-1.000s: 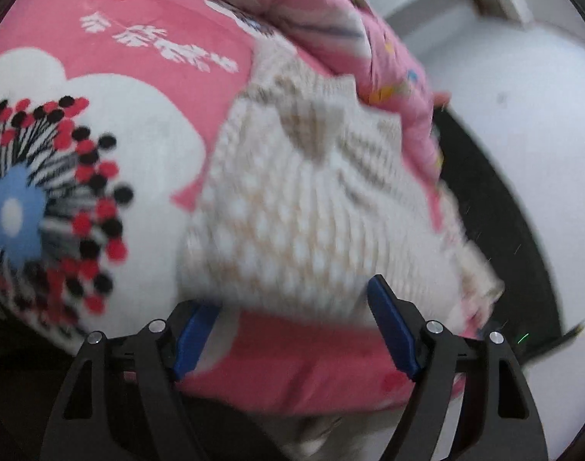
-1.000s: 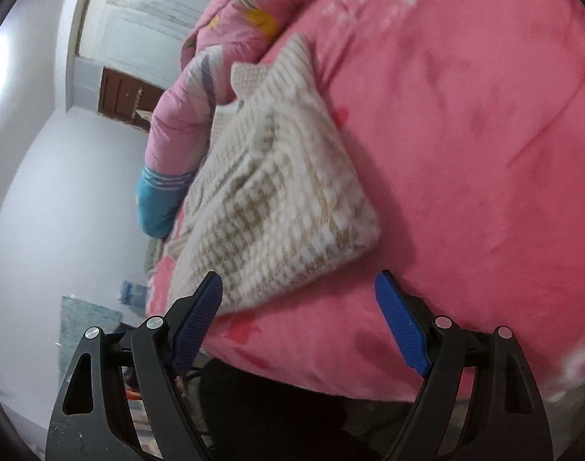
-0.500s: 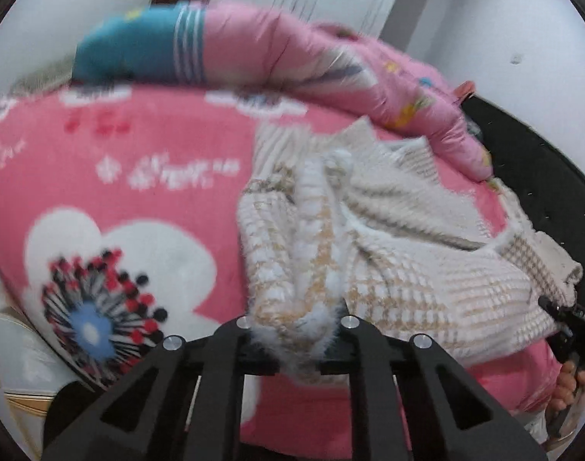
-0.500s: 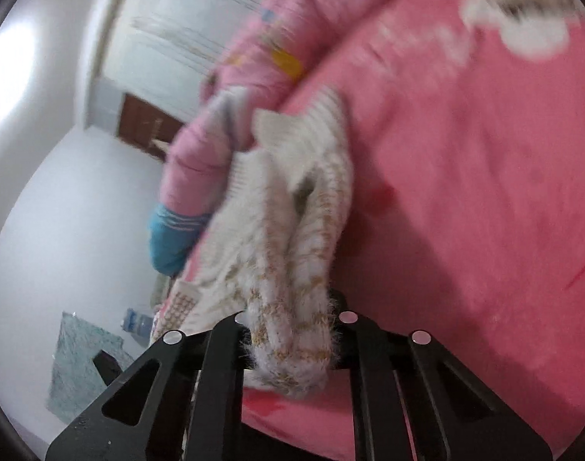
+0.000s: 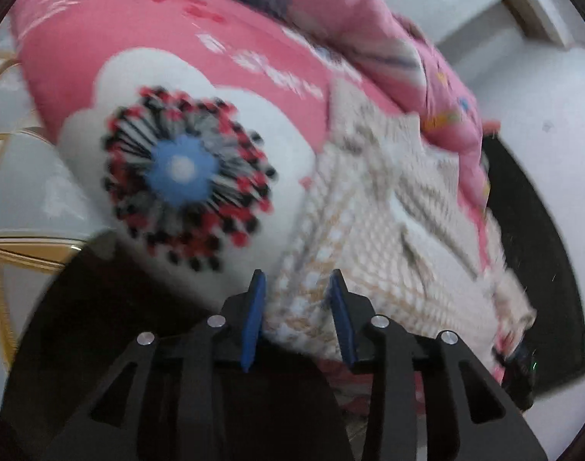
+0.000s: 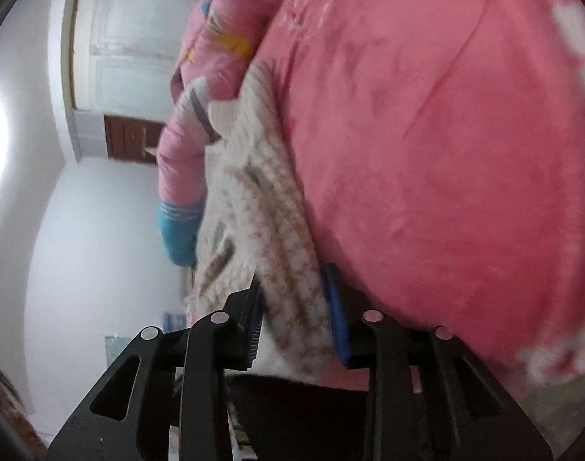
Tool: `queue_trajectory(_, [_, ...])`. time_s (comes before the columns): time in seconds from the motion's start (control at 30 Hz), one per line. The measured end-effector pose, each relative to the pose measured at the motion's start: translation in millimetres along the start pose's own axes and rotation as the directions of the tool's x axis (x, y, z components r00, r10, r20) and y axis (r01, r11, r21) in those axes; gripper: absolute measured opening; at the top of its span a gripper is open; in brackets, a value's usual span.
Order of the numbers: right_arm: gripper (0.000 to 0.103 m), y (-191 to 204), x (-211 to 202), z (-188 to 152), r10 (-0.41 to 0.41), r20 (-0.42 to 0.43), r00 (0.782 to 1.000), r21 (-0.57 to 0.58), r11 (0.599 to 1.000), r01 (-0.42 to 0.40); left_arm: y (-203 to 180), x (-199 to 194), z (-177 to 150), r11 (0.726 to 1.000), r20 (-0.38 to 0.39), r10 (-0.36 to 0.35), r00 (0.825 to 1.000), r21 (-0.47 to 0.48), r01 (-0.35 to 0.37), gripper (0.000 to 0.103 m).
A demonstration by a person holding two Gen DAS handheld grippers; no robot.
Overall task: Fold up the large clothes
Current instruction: 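Fold the held hem up over the coat body toward the collar with both tools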
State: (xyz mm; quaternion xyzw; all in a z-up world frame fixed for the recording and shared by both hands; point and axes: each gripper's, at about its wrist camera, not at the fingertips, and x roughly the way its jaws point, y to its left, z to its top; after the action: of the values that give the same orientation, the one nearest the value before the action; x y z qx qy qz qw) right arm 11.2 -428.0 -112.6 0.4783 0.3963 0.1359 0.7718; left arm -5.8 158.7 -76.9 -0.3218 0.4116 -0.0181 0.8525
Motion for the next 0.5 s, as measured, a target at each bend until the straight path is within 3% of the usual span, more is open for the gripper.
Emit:
queue_trajectory(0.03, [0.044,5,-11,4,-0.033,0.052,0.998,-0.019,0.999,0.034,2,-6,2,1.0,0.03,0.013,0.999,0.001,-0.013,0.035])
queue_trajectory(0.13, [0.047,23,-45,16,-0.084,0.217,0.973,-0.068,0.993,0.101,3,-20,15,0.999,0.084,0.038,0.996,0.013,-0.04,0.035])
queue_trajectory(0.2, [0.051,41,-47,18,-0.052,0.244,0.968,-0.124,0.989,0.085,-13,-27,21,0.997,0.117,0.028,0.993,0.069,-0.036,0.035])
queue_trajectory(0.27, [0.059,70,-27,9,0.017,0.181,0.983,-0.225,0.974,0.024,-38,-26,21,0.986,0.121,0.009,0.993,0.165,-0.029,0.042])
queue_trajectory(0.3, [0.065,84,-13,4,0.034,0.132,0.991,-0.27,0.963,0.003,-53,-19,19,0.976,0.107,-0.002,0.994,0.217,-0.021,0.053])
queue_trajectory(0.37, [0.069,111,26,-7,0.033,0.025,0.999,-0.352,0.936,-0.022,-86,2,14,0.95,0.043,-0.038,0.998,0.311,0.022,0.059])
queue_trajectory(0.43, [0.069,131,59,-19,-0.029,-0.035,0.999,-0.435,0.901,0.011,-115,24,4,0.914,-0.035,-0.052,0.998,0.401,0.062,0.059])
queue_trajectory(0.5, [0.068,148,93,-31,-0.118,-0.063,0.991,-0.528,0.847,0.067,-137,46,-8,0.881,-0.092,-0.018,0.996,0.469,0.059,0.059])
